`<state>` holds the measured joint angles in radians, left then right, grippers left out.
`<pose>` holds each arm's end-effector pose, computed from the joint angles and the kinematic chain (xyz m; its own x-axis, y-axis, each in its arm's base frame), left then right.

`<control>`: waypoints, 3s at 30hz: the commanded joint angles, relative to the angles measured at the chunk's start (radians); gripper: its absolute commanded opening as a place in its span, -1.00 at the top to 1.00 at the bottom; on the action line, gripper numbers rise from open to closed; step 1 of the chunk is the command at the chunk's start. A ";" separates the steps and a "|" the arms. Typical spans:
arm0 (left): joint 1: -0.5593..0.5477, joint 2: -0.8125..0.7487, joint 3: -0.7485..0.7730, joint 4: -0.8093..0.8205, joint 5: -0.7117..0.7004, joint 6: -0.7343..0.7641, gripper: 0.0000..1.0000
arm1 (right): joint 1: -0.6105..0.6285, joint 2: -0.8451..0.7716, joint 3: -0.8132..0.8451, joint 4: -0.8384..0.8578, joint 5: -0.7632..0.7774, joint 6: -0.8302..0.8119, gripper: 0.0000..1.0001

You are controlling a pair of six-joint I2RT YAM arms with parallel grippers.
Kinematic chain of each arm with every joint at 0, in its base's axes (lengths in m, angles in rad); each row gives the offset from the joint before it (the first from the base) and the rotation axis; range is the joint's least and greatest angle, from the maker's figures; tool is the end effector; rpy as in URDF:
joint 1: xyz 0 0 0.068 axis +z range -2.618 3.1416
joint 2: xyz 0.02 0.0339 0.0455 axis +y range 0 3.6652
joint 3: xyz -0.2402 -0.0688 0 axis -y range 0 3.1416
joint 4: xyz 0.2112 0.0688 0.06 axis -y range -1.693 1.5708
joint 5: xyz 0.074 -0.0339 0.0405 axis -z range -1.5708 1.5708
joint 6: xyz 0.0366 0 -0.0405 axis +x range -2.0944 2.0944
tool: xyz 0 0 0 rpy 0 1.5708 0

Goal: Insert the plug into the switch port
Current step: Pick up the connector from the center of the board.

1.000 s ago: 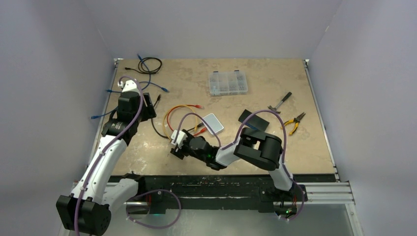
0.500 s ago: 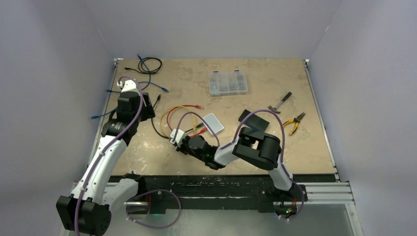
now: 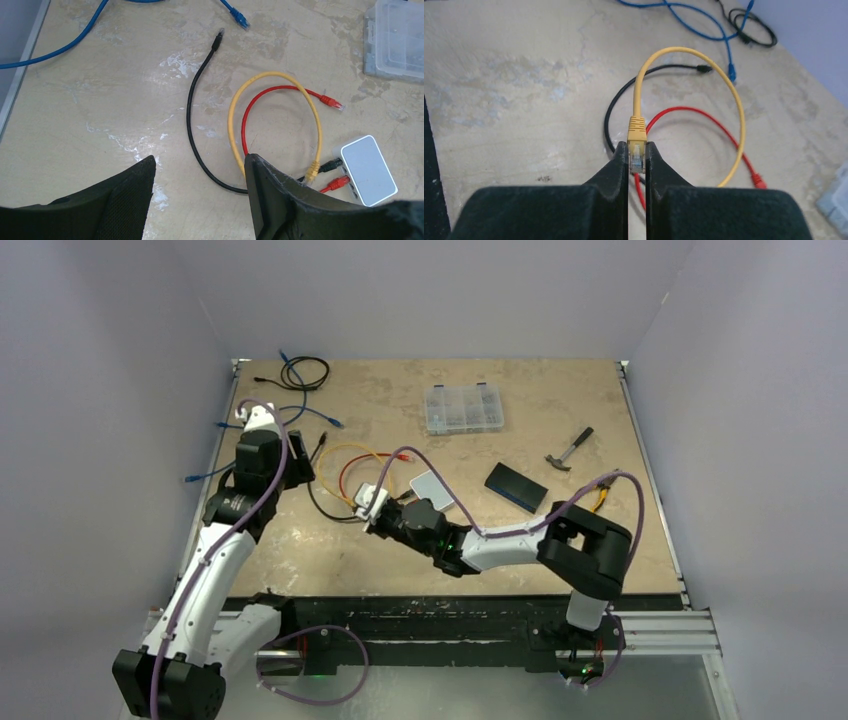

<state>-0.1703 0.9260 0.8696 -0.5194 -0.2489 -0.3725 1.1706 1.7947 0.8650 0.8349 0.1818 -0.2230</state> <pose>0.1806 -0.0219 0.2939 -0.4855 -0.2744 -0.8301 -0.2320 0.9559 -0.1803 0.1453 0.3264 0.2039 0.1488 -0.2064 -0.9671 -0.8231 0.5161 -0.2369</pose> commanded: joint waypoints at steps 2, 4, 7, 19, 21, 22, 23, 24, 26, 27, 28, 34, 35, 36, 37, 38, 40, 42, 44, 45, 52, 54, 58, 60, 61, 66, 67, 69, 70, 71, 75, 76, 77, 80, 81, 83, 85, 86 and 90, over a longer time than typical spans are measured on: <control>0.006 -0.050 -0.009 0.018 0.038 0.029 -0.29 | -0.059 -0.099 0.095 -0.095 -0.078 -0.077 1.00; 0.006 -0.062 -0.009 0.020 0.050 0.035 -0.29 | -0.100 -0.106 0.148 -0.151 -0.158 -0.094 1.00; 0.006 -0.086 -0.009 0.021 0.052 0.046 -0.29 | -0.164 -0.112 0.206 -0.181 -0.237 -0.093 1.00; 0.006 -0.180 -0.031 0.062 0.144 0.113 -0.29 | -0.298 -0.022 0.401 -0.312 -0.477 -0.184 1.00; 0.006 -0.186 -0.037 0.073 0.164 0.122 -0.30 | -0.298 -0.025 0.379 -0.304 -0.484 -0.199 1.00; 0.006 -0.188 -0.039 0.080 0.183 0.129 -0.30 | -0.298 -0.027 0.369 -0.309 -0.505 -0.218 1.00; 0.006 -0.193 -0.042 0.090 0.206 0.135 -0.31 | -0.298 -0.031 0.354 -0.322 -0.530 -0.263 1.00; 0.006 -0.200 -0.048 0.105 0.240 0.140 -0.32 | -0.298 -0.037 0.338 -0.333 -0.542 -0.303 1.00; 0.006 -0.209 -0.060 0.134 0.339 0.156 -0.32 | -0.298 -0.048 0.303 -0.370 -0.593 -0.330 1.00; 0.006 -0.212 -0.066 0.151 0.392 0.162 -0.33 | -0.300 -0.056 0.284 -0.391 -0.616 -0.323 1.00; 0.006 -0.215 -0.071 0.166 0.446 0.168 -0.34 | -0.301 -0.064 0.253 -0.398 -0.624 -0.327 1.00; 0.006 -0.199 -0.098 0.241 0.686 0.189 -0.35 | -0.301 -0.136 0.114 -0.418 -0.700 -0.308 1.00; 0.006 -0.192 -0.103 0.252 0.716 0.193 -0.35 | -0.301 -0.147 0.091 -0.418 -0.707 -0.300 1.00; 0.004 -0.185 -0.108 0.264 0.748 0.196 -0.35 | -0.301 -0.154 0.072 -0.421 -0.715 -0.296 1.00; 0.004 -0.172 -0.112 0.279 0.787 0.205 -0.35 | -0.301 -0.165 0.056 -0.427 -0.722 -0.293 1.00; 0.002 -0.160 -0.119 0.296 0.827 0.215 -0.35 | -0.302 -0.177 0.040 -0.432 -0.731 -0.287 1.00; 0.001 -0.119 -0.116 0.326 0.906 0.236 -0.38 | -0.302 -0.208 0.010 -0.431 -0.748 -0.279 1.00; 0.001 -0.051 -0.074 0.290 0.966 0.283 -0.47 | -0.306 -0.246 -0.022 -0.411 -0.749 -0.265 1.00; 0.001 0.014 -0.033 0.273 1.027 0.310 -0.51 | -0.314 -0.284 -0.053 -0.390 -0.750 -0.255 1.00; 0.000 0.048 -0.024 0.275 1.091 0.319 -0.51 | -0.320 -0.304 -0.070 -0.378 -0.753 -0.252 1.00; -0.143 0.069 0.069 0.199 0.995 0.560 -0.57 | -0.409 -0.388 -0.195 -0.220 -0.875 -0.144 1.00; -0.174 0.039 0.093 0.174 0.956 0.647 -0.67 | -0.425 -0.383 -0.216 -0.171 -0.926 -0.117 1.00; -0.199 0.010 0.088 0.160 0.929 0.738 -0.84 | -0.432 -0.375 -0.207 -0.178 -0.977 -0.110 1.00; -0.199 0.003 0.058 0.178 0.952 0.749 -0.89 | -0.433 -0.378 -0.217 -0.165 -0.982 -0.107 1.00; -0.199 0.001 0.039 0.197 0.944 0.736 -0.92 | -0.433 -0.380 -0.222 -0.158 -0.982 -0.103 1.00; -0.199 -0.049 -0.042 0.246 0.935 0.719 -0.95 | -0.433 -0.381 -0.227 -0.145 -0.983 -0.100 1.00; -0.199 -0.065 -0.052 0.242 0.936 0.733 -0.98 | -0.433 -0.380 -0.227 -0.144 -0.983 -0.098 1.00; -0.202 -0.105 -0.086 0.254 0.911 0.728 -0.99 | -0.433 -0.377 -0.229 -0.135 -0.985 -0.095 1.00; -0.203 -0.125 -0.103 0.268 0.888 0.701 -0.99 | -0.433 -0.376 -0.229 -0.132 -0.986 -0.093 1.00; -0.206 -0.143 -0.120 0.278 0.873 0.701 -0.99 | -0.433 -0.374 -0.230 -0.129 -0.988 -0.093 1.00; -0.230 -0.231 -0.199 0.271 0.872 0.815 -0.99 | -0.433 -0.374 -0.235 -0.115 -1.002 -0.090 1.00; -0.241 -0.254 -0.223 0.267 0.876 0.847 -0.99 | -0.433 -0.373 -0.235 -0.111 -1.007 -0.090 1.00; -0.251 -0.271 -0.241 0.269 0.873 0.860 -0.99 | -0.433 -0.372 -0.235 -0.110 -1.013 -0.089 1.00; -0.277 -0.275 -0.270 0.273 0.898 0.871 -0.98 | -0.433 -0.365 -0.233 -0.100 -1.021 -0.085 1.00; -0.284 -0.260 -0.272 0.271 0.910 0.870 -0.97 | -0.433 -0.362 -0.231 -0.100 -1.021 -0.085 1.00; -0.302 -0.217 -0.270 0.261 0.923 0.883 -0.88 | -0.433 -0.356 -0.227 -0.104 -1.024 -0.090 1.00; -0.330 -0.174 -0.268 0.242 0.908 0.912 -0.78 | -0.433 -0.350 -0.222 -0.113 -1.031 -0.091 1.00; -0.351 -0.159 -0.268 0.242 0.887 0.920 -0.74 | -0.433 -0.348 -0.218 -0.116 -1.032 -0.091 1.00; -0.405 -0.146 -0.289 0.263 0.845 0.945 -0.57 | -0.433 -0.340 -0.216 -0.120 -1.036 -0.091 1.00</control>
<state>-0.5320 0.7845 0.6010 -0.2798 0.6155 0.5140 0.7387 1.4509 0.6334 0.6861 -0.8257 -0.3210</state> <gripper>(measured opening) 0.825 0.078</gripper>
